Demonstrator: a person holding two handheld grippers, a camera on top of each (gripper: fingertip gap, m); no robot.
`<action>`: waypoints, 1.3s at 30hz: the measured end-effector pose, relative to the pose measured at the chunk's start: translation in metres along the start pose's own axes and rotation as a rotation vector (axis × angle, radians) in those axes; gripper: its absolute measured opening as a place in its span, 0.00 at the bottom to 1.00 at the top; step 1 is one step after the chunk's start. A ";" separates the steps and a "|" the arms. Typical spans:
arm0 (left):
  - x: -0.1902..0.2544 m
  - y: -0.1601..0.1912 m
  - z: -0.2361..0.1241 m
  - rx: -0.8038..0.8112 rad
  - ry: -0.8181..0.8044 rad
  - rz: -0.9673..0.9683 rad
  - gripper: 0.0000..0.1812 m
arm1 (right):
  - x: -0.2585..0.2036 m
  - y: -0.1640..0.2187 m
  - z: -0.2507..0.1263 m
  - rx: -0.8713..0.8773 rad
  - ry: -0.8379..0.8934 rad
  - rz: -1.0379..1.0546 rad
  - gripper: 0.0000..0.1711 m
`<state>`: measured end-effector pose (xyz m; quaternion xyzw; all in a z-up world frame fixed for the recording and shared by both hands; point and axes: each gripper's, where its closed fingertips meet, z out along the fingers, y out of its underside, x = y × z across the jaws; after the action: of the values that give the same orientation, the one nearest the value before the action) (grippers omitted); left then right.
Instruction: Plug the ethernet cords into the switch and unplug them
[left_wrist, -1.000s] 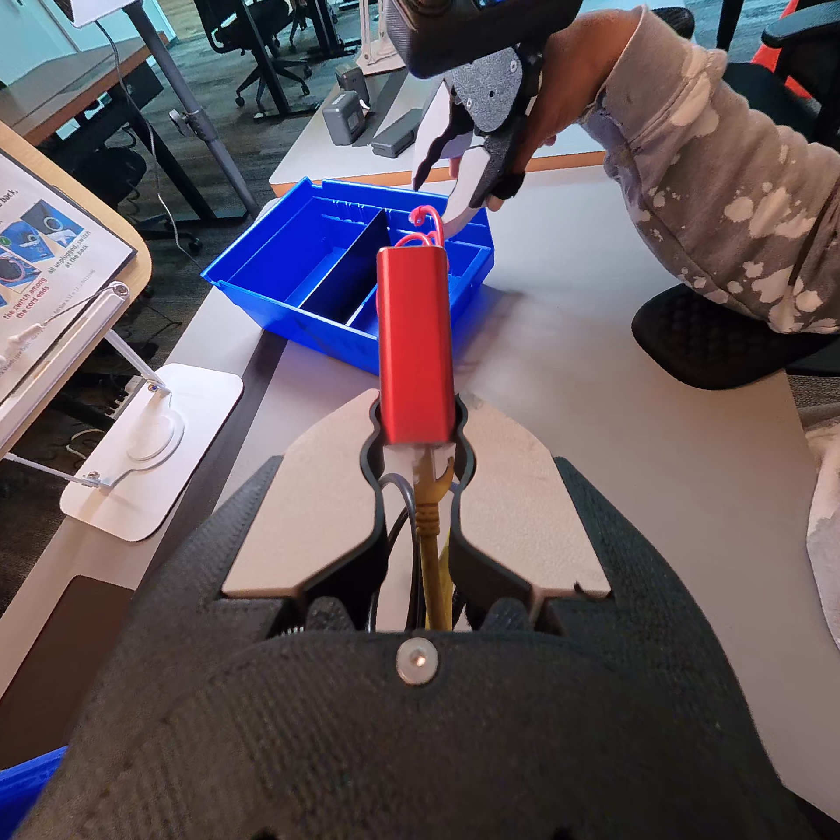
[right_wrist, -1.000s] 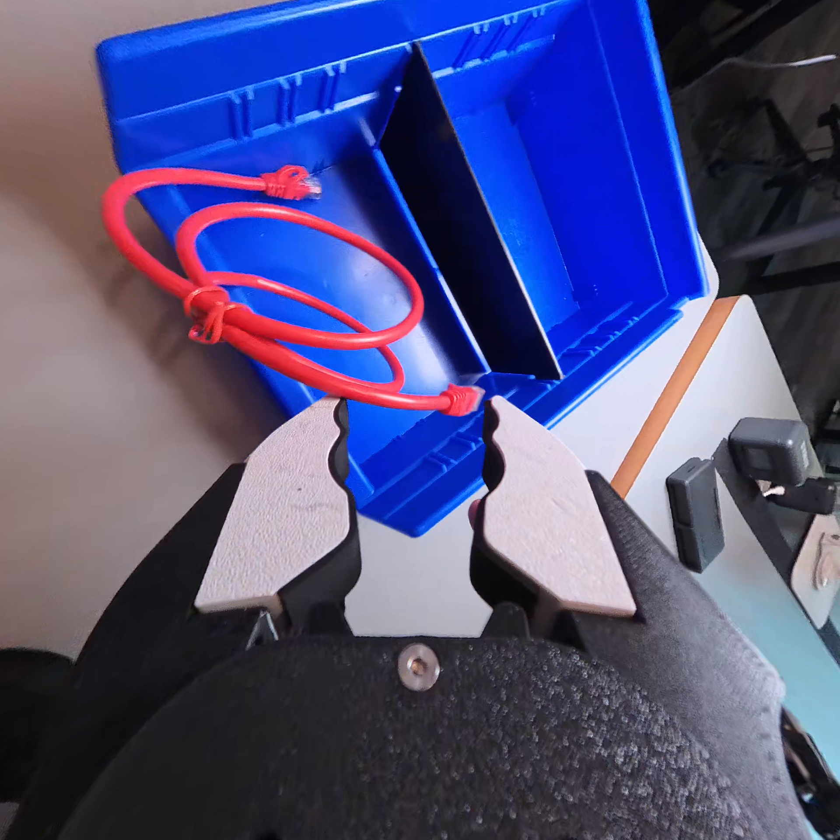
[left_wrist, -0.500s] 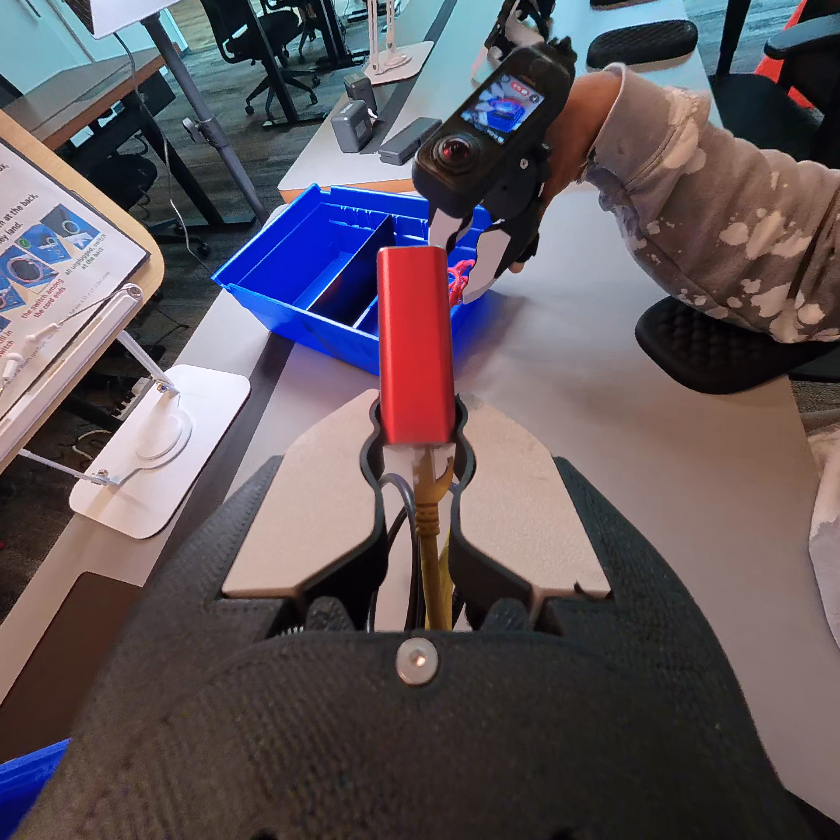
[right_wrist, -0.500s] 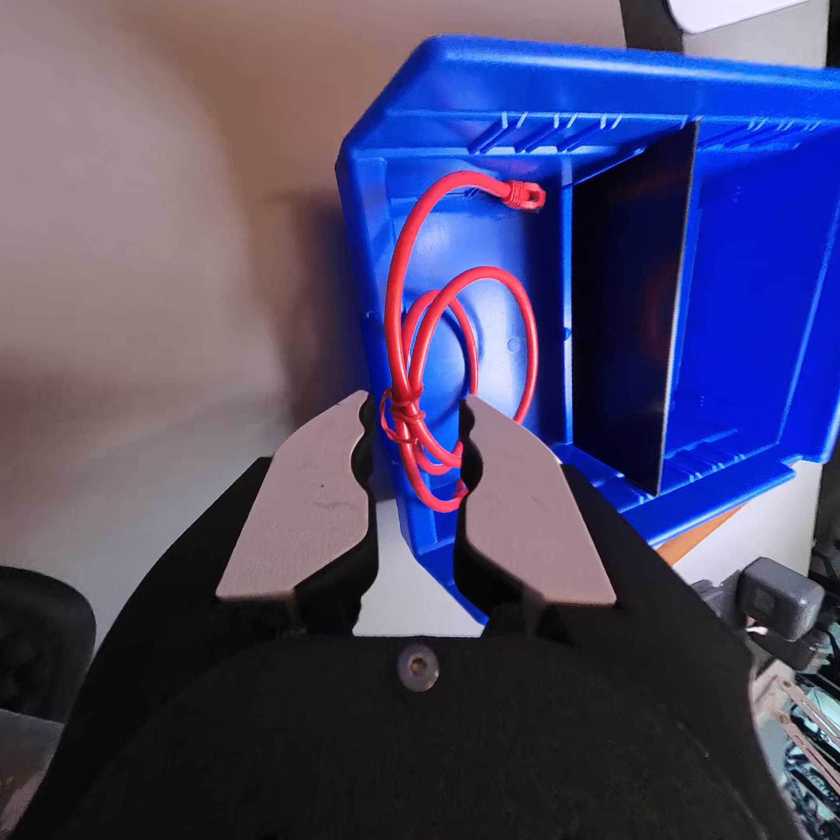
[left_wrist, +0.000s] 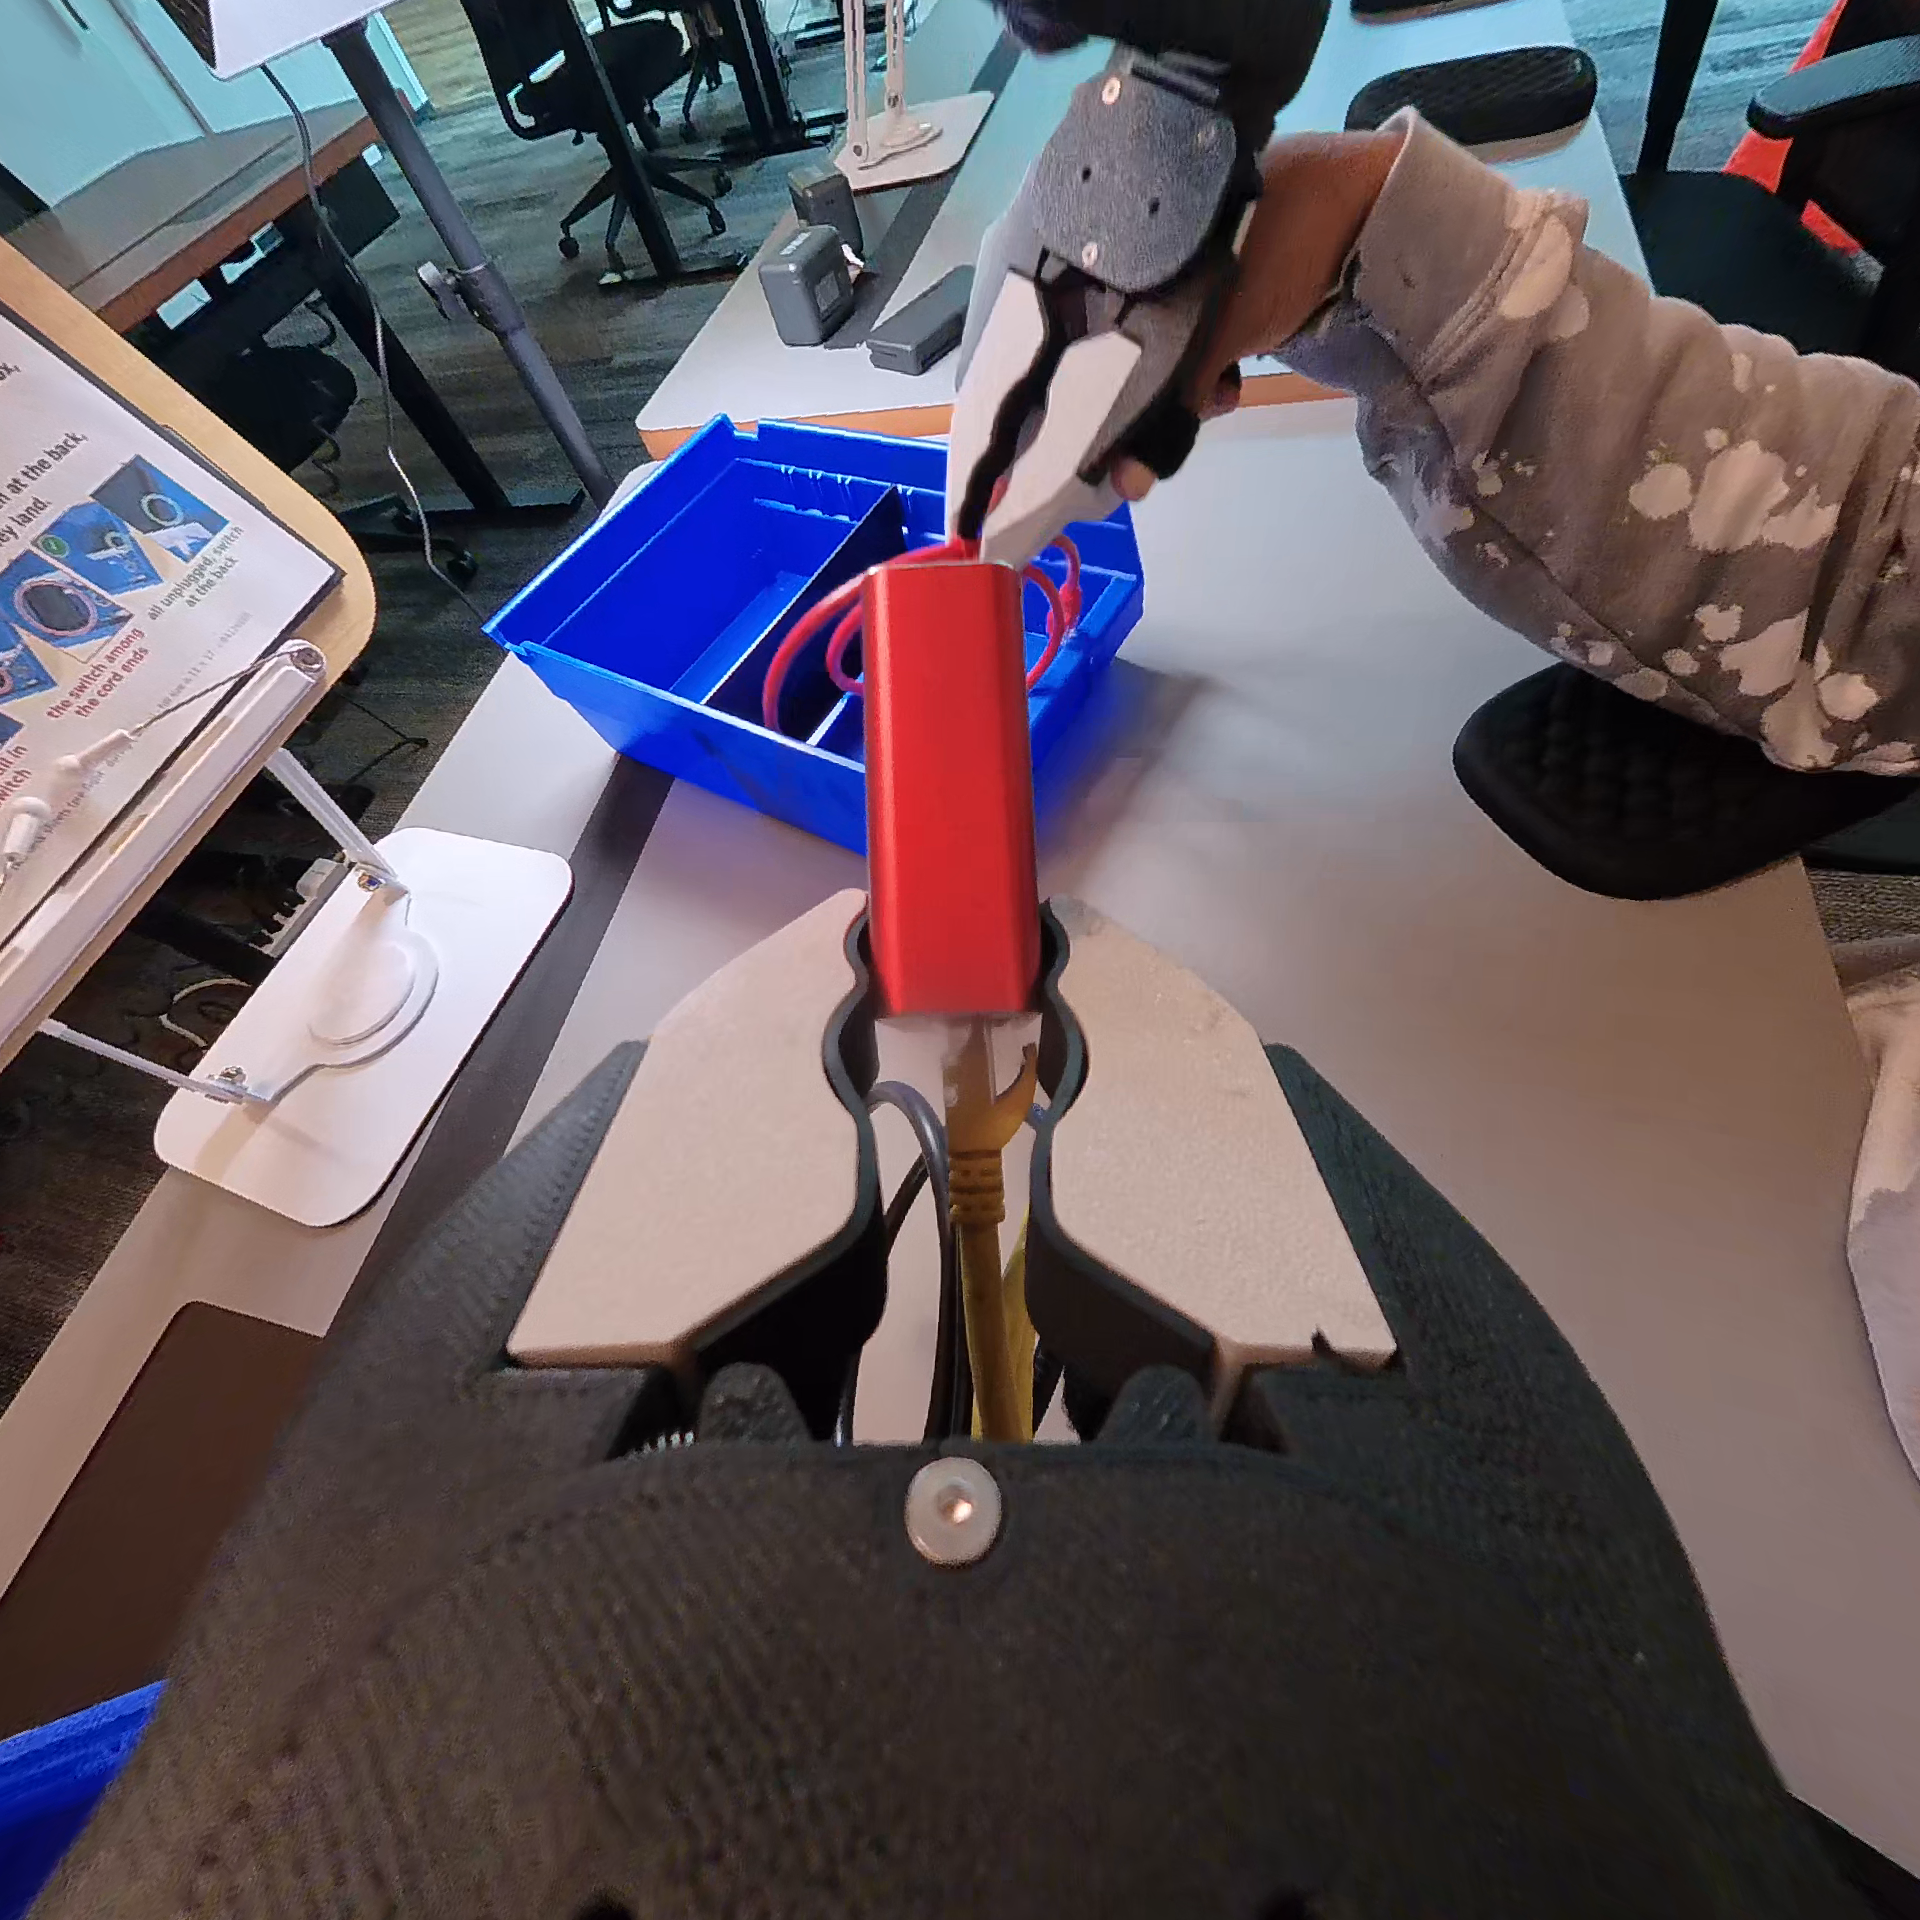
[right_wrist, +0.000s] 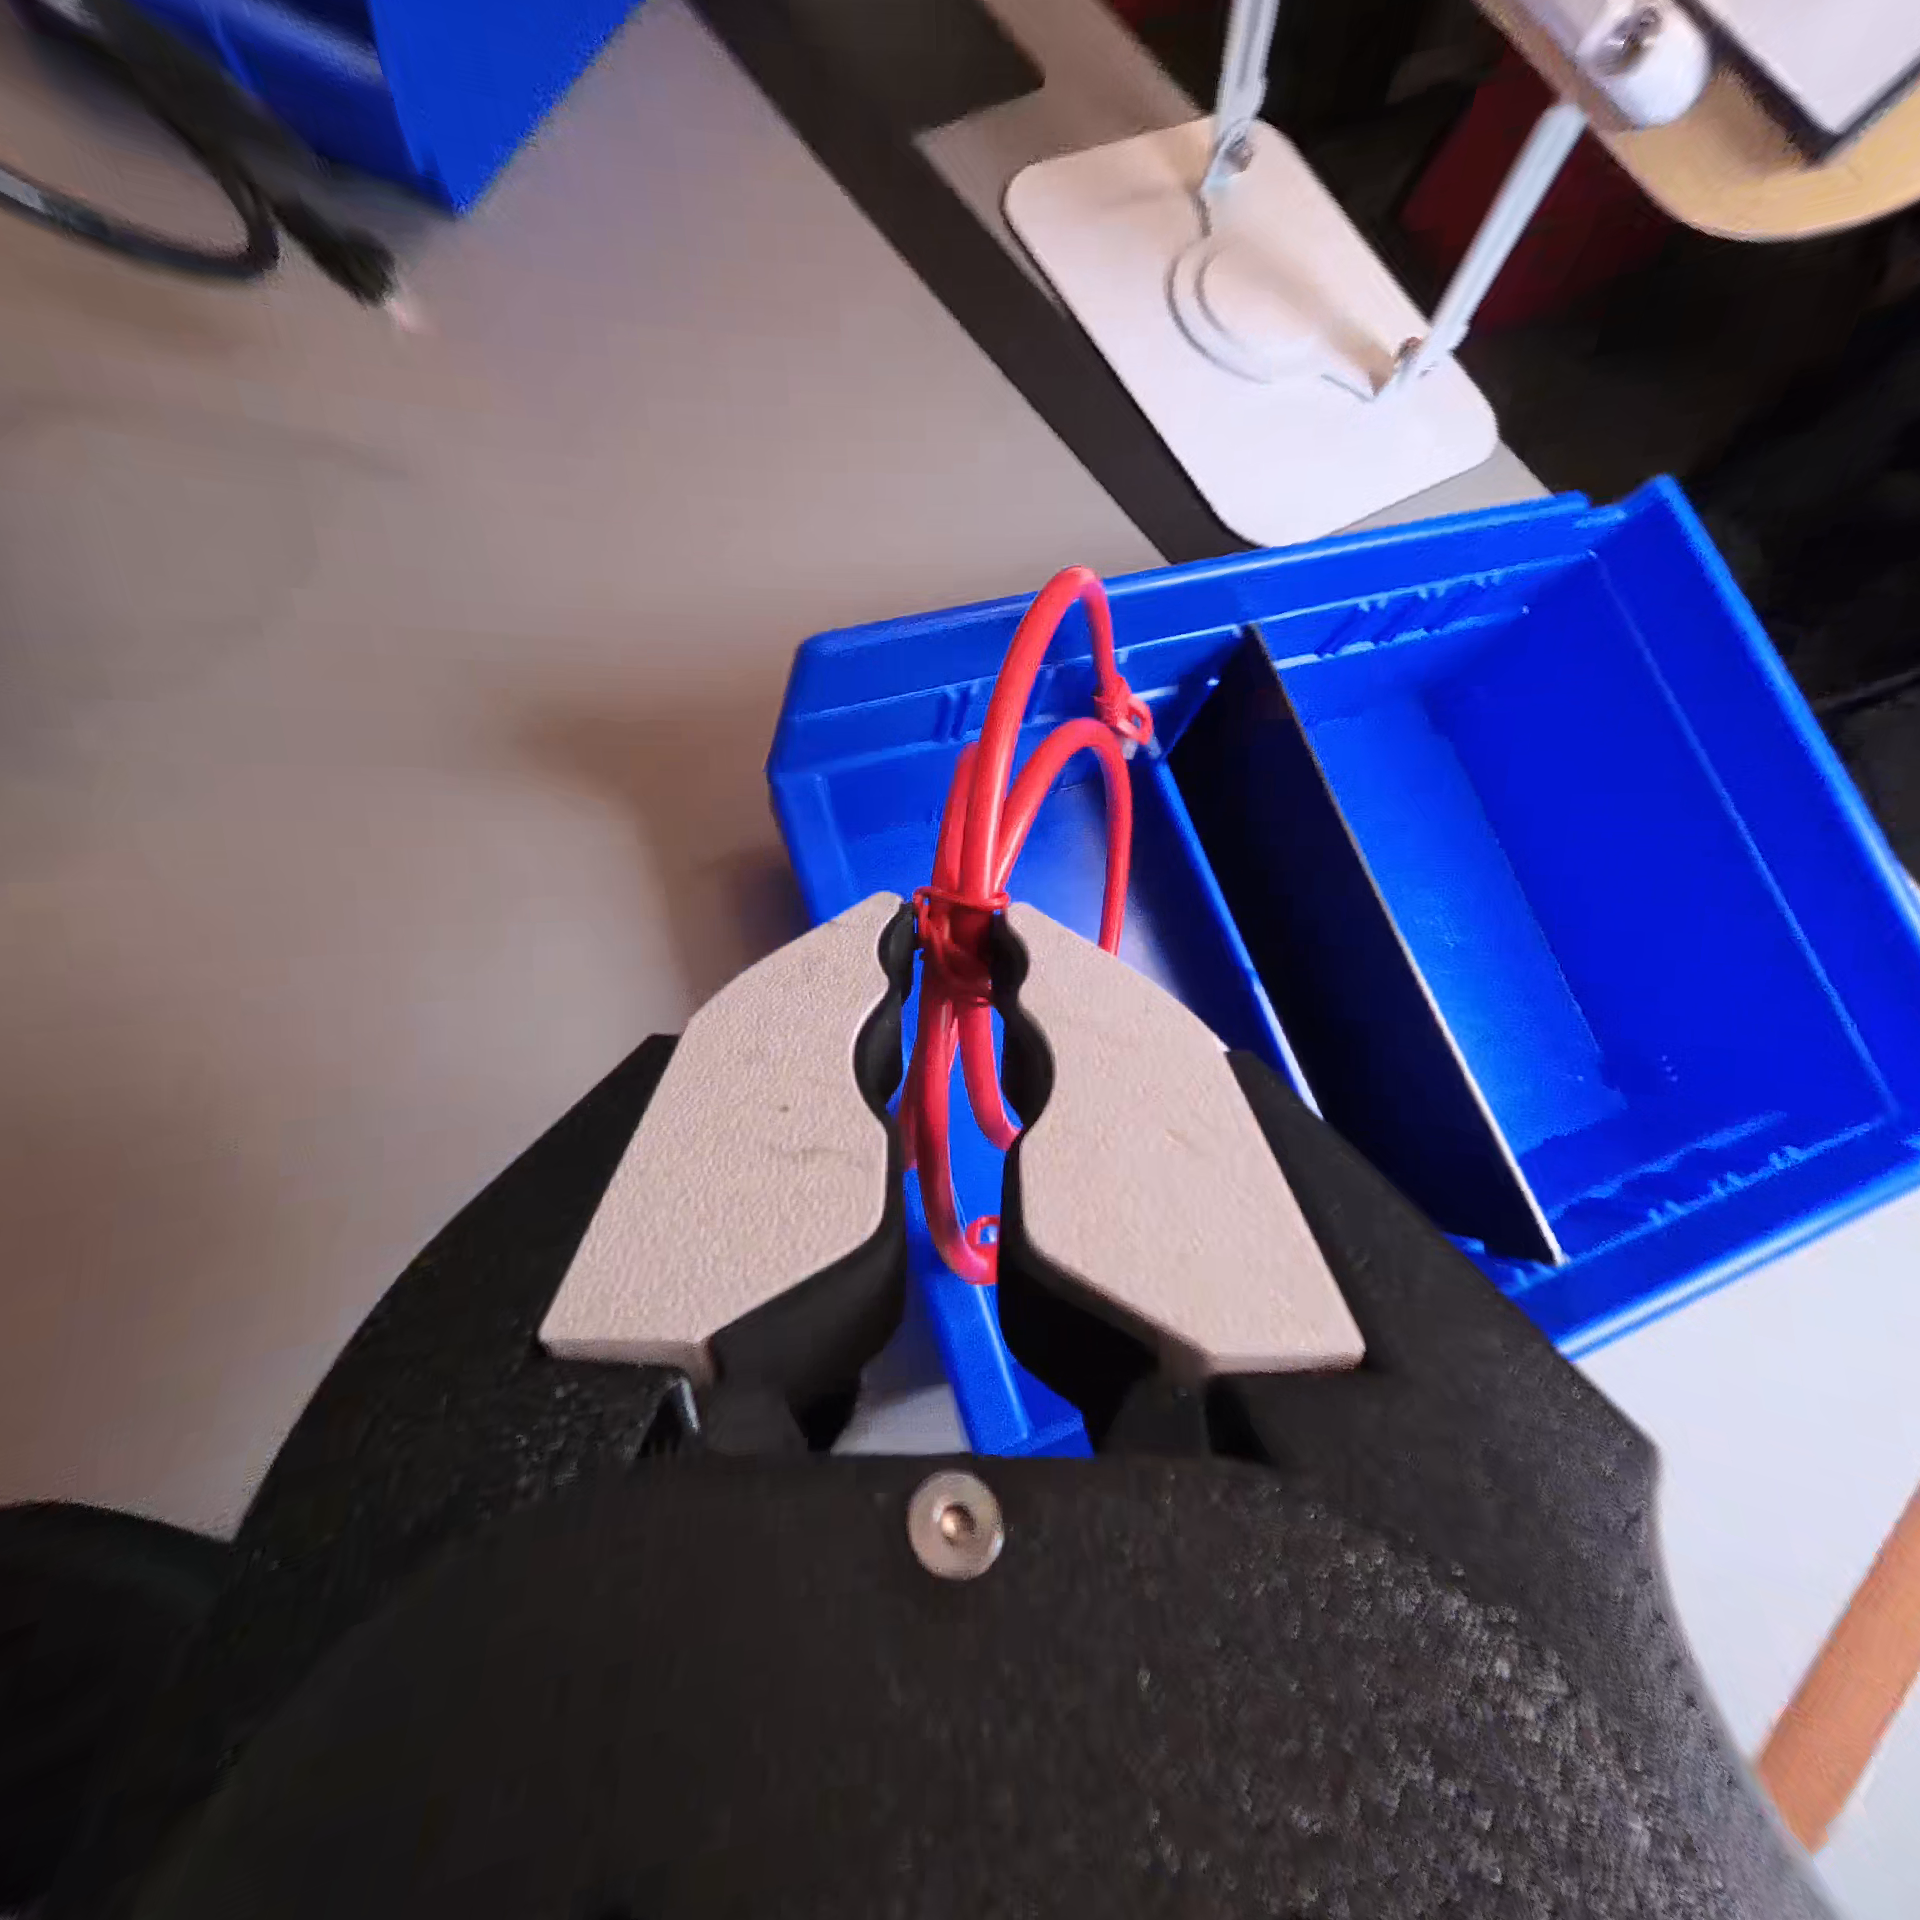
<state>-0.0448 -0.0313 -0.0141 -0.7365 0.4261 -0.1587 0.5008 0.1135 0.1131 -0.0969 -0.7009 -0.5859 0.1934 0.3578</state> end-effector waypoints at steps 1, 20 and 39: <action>0.000 0.000 0.001 -0.002 0.002 0.000 0.15 | 0.009 0.002 -0.002 0.019 0.015 0.044 0.08; 0.001 -0.007 0.014 0.056 0.004 -0.002 0.15 | 0.060 -0.061 -0.041 0.477 0.330 0.053 0.20; 0.024 -0.057 0.005 0.468 0.203 -0.092 0.17 | -0.145 -0.149 -0.054 0.654 -0.384 -0.204 0.15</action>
<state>-0.0009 -0.0397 0.0288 -0.5994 0.3920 -0.3486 0.6046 0.0145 -0.0322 0.0261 -0.4392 -0.6164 0.4607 0.4636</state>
